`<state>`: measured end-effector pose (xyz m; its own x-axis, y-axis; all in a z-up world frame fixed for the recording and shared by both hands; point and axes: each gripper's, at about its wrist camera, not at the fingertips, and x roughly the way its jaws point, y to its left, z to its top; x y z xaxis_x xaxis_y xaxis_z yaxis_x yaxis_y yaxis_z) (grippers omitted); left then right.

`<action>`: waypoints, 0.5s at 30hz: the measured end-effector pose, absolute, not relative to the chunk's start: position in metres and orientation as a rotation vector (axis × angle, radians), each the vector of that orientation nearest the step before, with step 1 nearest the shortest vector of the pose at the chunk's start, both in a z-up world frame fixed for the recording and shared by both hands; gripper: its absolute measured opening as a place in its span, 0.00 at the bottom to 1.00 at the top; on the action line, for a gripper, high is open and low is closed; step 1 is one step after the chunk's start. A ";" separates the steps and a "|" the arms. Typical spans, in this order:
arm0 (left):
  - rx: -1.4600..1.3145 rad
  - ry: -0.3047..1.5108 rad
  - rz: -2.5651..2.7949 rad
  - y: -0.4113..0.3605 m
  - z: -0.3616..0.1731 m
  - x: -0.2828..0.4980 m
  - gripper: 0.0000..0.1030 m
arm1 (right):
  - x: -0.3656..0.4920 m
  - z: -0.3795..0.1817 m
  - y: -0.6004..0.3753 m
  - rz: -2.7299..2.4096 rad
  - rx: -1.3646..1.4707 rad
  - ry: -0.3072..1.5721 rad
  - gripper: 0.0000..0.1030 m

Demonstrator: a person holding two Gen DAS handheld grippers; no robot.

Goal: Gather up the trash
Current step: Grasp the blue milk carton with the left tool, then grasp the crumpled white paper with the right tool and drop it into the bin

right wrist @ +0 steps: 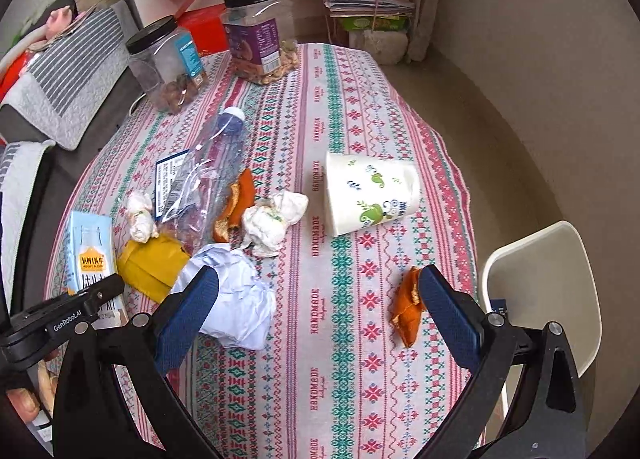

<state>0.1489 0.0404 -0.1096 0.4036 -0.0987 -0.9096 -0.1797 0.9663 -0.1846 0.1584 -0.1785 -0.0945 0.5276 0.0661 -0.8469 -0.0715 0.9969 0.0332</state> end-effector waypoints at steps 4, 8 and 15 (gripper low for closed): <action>-0.235 1.080 0.059 0.052 -0.083 0.135 0.33 | 0.160 -0.103 -0.153 0.119 -0.056 1.029 0.93; -0.287 1.064 0.052 0.066 -0.072 0.128 0.33 | 0.167 -0.114 -0.138 0.107 -0.074 1.052 0.93; -0.295 1.066 0.059 0.080 -0.075 0.124 0.33 | 0.182 -0.139 -0.127 0.109 -0.019 1.138 0.63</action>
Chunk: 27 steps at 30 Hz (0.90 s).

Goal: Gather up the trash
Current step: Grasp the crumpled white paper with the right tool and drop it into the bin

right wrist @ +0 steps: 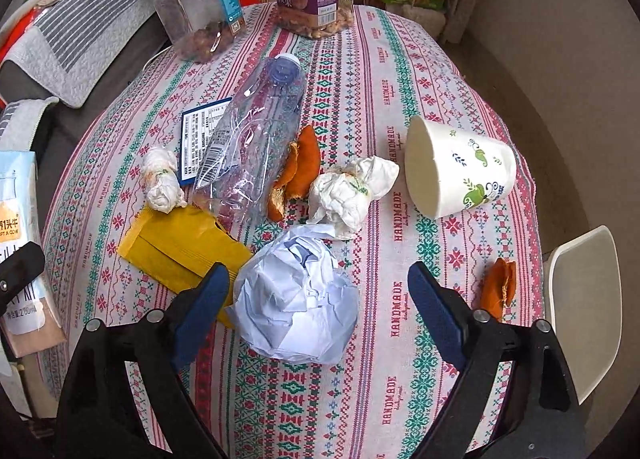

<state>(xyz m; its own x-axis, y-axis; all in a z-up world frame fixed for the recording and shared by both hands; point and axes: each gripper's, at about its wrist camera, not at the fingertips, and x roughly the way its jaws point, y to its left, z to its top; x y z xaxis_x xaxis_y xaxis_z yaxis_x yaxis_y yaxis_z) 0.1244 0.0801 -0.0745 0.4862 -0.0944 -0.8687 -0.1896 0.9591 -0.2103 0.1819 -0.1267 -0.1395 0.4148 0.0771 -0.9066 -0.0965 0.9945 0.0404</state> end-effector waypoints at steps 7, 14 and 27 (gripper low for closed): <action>-0.307 1.057 0.062 0.093 -0.073 0.120 0.33 | 0.182 -0.130 -0.121 0.130 0.043 1.115 0.15; -0.311 1.032 0.058 0.095 -0.066 0.117 0.33 | 0.169 -0.093 -0.117 0.160 0.050 0.988 0.14; -0.293 1.014 0.036 0.079 -0.062 0.118 0.33 | 0.150 -0.067 -0.133 0.146 0.003 0.892 0.14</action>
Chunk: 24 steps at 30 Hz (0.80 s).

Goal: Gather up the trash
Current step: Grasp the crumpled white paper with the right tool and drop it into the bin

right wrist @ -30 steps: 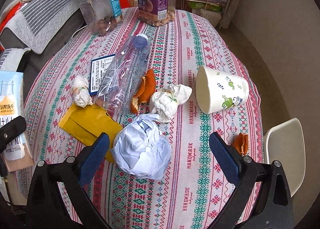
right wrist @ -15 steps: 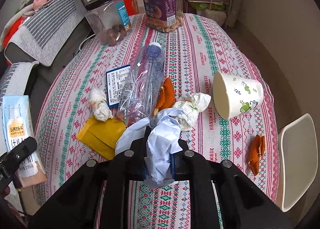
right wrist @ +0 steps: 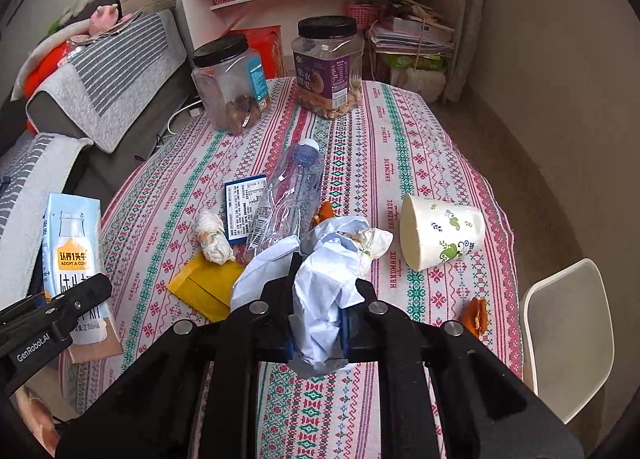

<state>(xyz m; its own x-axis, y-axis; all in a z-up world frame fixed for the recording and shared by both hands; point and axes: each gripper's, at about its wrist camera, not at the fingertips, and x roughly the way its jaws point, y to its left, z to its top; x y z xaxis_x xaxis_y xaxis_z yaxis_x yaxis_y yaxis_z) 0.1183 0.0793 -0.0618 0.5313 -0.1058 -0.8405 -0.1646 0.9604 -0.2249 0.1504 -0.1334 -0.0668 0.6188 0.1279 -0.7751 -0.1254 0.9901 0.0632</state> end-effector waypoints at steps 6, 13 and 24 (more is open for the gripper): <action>-0.285 1.014 0.018 0.071 -0.061 0.119 0.33 | 0.147 -0.065 -0.151 0.110 0.022 0.883 0.14; -0.272 1.015 0.002 0.060 -0.063 0.121 0.33 | 0.144 -0.060 -0.176 0.064 0.046 0.867 0.14; -0.228 1.005 -0.030 0.030 -0.065 0.124 0.33 | 0.138 -0.052 -0.238 -0.047 0.102 0.845 0.15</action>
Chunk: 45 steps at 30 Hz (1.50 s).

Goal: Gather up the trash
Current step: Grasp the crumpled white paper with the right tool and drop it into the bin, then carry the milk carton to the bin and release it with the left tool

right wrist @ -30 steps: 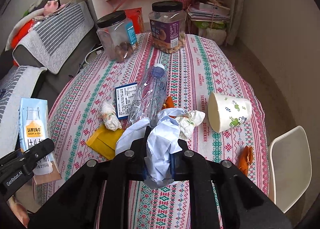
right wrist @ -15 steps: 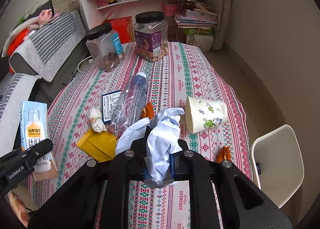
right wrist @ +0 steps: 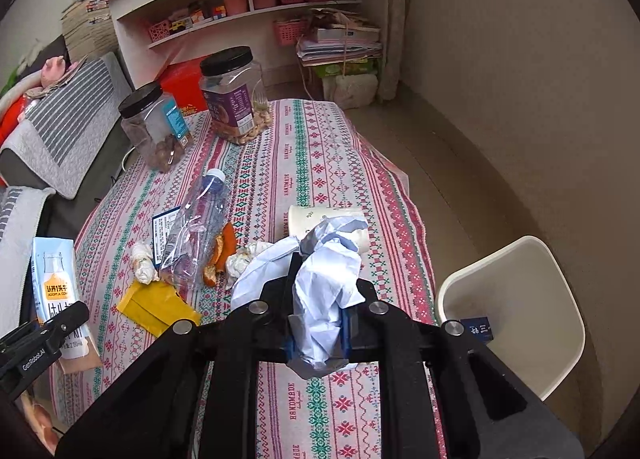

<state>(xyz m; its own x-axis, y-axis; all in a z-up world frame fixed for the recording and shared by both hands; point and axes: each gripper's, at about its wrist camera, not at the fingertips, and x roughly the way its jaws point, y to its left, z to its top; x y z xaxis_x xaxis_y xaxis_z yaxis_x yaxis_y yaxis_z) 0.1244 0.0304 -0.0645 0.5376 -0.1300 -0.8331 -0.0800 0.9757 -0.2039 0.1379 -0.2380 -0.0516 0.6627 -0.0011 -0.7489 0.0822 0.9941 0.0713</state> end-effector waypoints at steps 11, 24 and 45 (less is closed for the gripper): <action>-0.197 1.021 -0.070 0.000 -0.072 0.129 0.33 | 0.125 -0.054 -0.314 -0.195 0.146 0.848 0.15; -0.142 1.048 -0.147 -0.061 -0.083 0.132 0.33 | 0.094 -0.058 -0.398 -0.375 0.193 0.850 0.34; -0.017 1.018 -0.480 -0.258 -0.071 0.106 0.33 | 0.042 -0.018 -0.491 -0.520 0.463 0.660 0.90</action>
<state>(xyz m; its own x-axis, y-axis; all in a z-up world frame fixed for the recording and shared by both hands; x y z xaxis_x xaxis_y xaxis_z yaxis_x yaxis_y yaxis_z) 0.1058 -0.2580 -0.0710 0.4305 -0.3928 -0.8126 0.3772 0.8962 -0.2334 0.0418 -0.4912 -0.0183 0.6733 -0.3027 -0.6746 0.5853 0.7756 0.2362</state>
